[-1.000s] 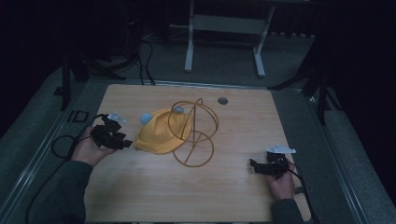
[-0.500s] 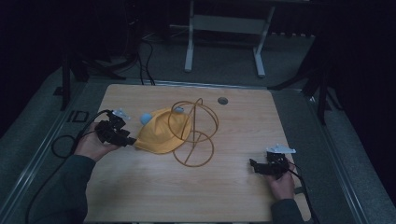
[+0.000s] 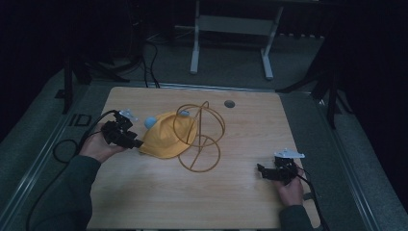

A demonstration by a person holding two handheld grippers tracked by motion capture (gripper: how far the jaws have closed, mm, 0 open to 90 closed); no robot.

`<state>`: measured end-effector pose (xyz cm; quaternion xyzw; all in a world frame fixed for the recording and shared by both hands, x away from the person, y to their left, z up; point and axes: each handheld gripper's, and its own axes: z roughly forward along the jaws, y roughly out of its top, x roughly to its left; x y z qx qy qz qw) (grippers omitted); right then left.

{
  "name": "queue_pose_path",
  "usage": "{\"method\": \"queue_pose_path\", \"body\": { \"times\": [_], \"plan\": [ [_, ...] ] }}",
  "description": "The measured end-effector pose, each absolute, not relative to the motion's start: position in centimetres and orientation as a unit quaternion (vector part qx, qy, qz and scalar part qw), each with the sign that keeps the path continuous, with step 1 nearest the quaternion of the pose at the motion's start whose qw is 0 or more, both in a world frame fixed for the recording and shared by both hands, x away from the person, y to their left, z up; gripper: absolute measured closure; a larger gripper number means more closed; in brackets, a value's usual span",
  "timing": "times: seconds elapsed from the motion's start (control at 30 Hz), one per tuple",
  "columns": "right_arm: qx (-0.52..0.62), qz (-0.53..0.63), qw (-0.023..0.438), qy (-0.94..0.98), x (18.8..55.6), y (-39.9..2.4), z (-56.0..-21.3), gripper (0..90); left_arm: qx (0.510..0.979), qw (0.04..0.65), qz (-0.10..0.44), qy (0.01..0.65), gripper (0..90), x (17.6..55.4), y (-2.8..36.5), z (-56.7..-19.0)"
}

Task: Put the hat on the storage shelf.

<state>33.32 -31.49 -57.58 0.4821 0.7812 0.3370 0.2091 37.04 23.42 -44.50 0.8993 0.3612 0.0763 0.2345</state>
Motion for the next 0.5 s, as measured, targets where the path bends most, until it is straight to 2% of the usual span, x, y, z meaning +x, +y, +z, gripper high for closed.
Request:
{"method": "queue_pose_path", "body": {
  "times": [0.33, 0.5],
  "plan": [
    [0.483, 0.337, 0.208, 0.781, 33.3, -31.5, -57.6, 13.5, 0.899, 0.236, 0.081, 0.361, 51.0, 37.8, 23.2, -43.4],
    [0.483, 0.337, 0.208, 0.781, 33.3, -31.5, -57.6, 13.5, 0.896, 0.238, 0.088, 0.364, 46.5, 38.4, 23.2, -42.6]
  ]
}}
